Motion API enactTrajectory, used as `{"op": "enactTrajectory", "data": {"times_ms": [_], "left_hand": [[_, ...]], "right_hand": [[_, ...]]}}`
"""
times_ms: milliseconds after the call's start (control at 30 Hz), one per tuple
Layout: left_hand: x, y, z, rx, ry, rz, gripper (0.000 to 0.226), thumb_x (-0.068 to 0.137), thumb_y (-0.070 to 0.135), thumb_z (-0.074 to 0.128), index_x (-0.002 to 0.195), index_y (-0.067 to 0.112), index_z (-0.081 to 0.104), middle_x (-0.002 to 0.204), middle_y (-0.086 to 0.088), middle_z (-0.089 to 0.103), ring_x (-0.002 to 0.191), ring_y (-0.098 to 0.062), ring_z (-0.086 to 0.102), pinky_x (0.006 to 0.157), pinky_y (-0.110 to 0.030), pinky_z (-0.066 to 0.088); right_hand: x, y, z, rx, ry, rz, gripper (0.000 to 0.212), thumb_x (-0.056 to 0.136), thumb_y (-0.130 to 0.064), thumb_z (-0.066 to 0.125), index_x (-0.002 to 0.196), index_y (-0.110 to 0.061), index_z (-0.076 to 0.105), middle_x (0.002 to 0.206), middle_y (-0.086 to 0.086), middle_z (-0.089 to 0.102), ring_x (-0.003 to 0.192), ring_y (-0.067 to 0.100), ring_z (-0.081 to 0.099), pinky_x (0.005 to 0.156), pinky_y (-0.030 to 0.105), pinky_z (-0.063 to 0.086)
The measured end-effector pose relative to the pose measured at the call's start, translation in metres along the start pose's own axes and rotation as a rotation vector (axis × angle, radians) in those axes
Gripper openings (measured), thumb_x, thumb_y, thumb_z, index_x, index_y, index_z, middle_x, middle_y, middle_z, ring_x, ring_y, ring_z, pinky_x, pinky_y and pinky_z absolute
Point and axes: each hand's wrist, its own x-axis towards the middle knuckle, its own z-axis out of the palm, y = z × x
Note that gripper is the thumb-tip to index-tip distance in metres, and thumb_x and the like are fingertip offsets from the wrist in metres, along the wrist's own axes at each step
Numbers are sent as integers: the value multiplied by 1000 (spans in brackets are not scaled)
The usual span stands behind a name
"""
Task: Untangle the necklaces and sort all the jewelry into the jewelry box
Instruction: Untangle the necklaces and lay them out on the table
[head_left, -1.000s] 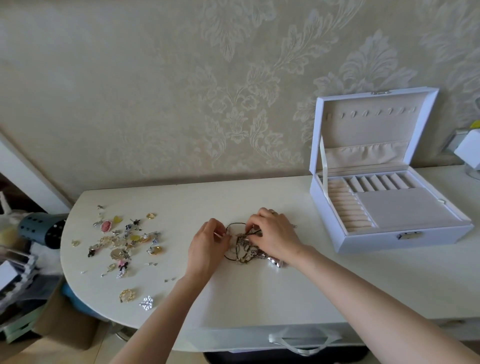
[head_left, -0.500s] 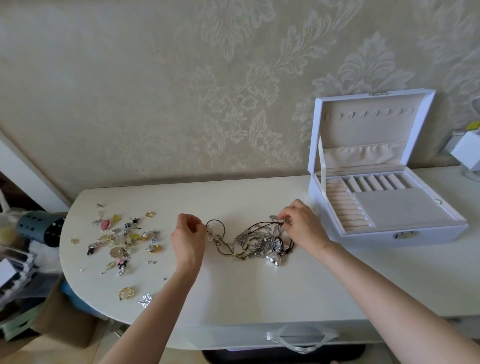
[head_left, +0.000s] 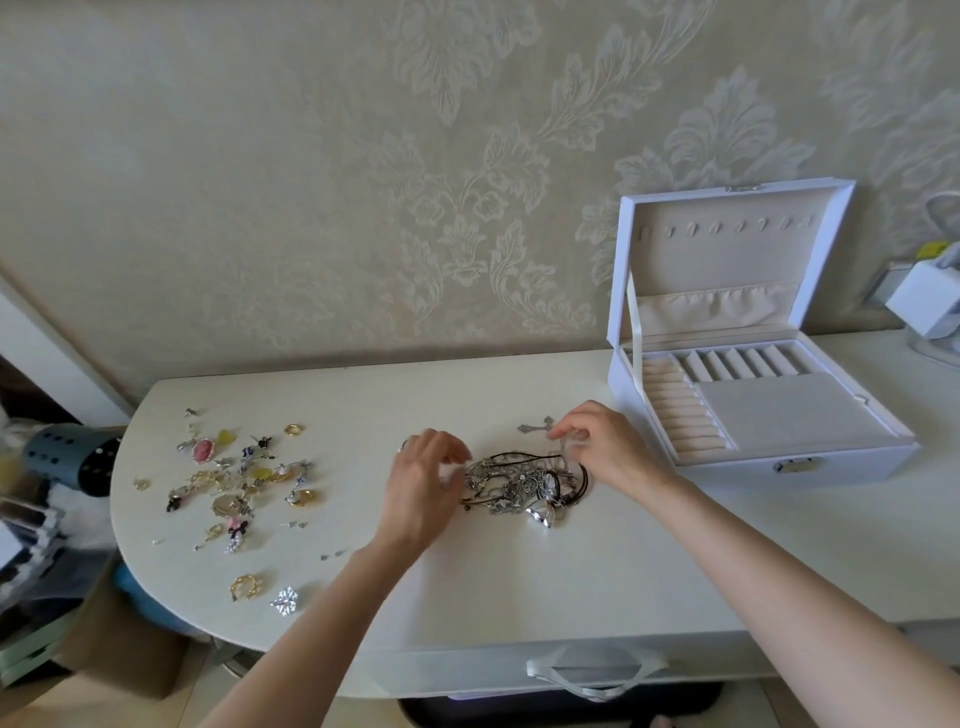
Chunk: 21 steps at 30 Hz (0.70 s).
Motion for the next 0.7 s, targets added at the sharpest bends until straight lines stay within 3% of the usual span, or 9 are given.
{"op": "enactTrajectory", "data": {"times_ms": [67, 133, 233, 333, 467, 533, 633, 700], "left_hand": [[-4, 3, 8, 46, -177, 51, 14, 78, 30, 64, 88, 21, 64, 93, 9, 55, 91, -14, 48, 84, -31, 39], [-7, 1, 12, 93, -250, 56, 26, 74, 47, 66, 85, 24, 63, 102, 11, 52, 99, -12, 43, 90, -29, 32], [-12, 0, 6, 105, -316, 94, 47, 63, 68, 50, 81, 25, 61, 118, 12, 48, 107, -6, 35, 94, -25, 25], [-19, -9, -1, 98, -378, 111, 46, 60, 72, 50, 72, 28, 55, 128, 10, 44, 111, -7, 32, 97, -26, 25], [-27, -16, -7, 112, -379, 95, 46, 58, 80, 48, 53, 35, 37, 129, 18, 40, 109, -5, 32, 97, -29, 27], [-31, -17, -10, 96, -350, 105, 51, 65, 77, 46, 49, 29, 40, 128, 24, 40, 108, -3, 34, 97, -29, 27], [-32, -13, -10, 14, -255, 110, 38, 78, 60, 47, 60, 28, 58, 117, 24, 53, 105, 0, 44, 96, -34, 35], [-29, -8, -8, 0, -98, 114, 22, 80, 46, 55, 77, 26, 64, 101, 17, 61, 95, -9, 54, 87, -38, 43]], "right_hand": [[-1, 2, 1, -110, -72, 8, 29, 80, -19, 72, 109, -22, 69, 117, -4, 52, 108, 14, 49, 94, 30, 42], [-3, 0, 2, -204, -91, 18, 40, 81, -32, 71, 119, -24, 63, 124, -4, 48, 116, 16, 44, 96, 32, 40], [-13, -10, -4, -125, -3, -38, 32, 79, -31, 72, 110, -29, 64, 113, -6, 51, 106, 13, 48, 87, 30, 42], [-27, -19, -10, -51, -182, -153, 20, 71, -29, 78, 88, -32, 68, 99, -8, 54, 88, 8, 51, 79, 29, 42], [-43, -15, -7, -157, -290, -178, 25, 66, -28, 81, 79, -38, 62, 91, -17, 46, 91, 4, 46, 74, 21, 34], [-47, -13, -9, -163, -330, -183, 26, 65, -26, 81, 79, -37, 63, 90, -17, 47, 89, 3, 46, 72, 17, 33], [-50, -16, -14, -106, -399, -186, 16, 68, -36, 80, 82, -32, 71, 87, -15, 54, 85, 2, 49, 71, 16, 36], [-47, -18, -11, -53, -271, -179, 9, 77, -33, 74, 85, -28, 73, 87, -12, 59, 82, 4, 51, 73, 21, 40]]}}
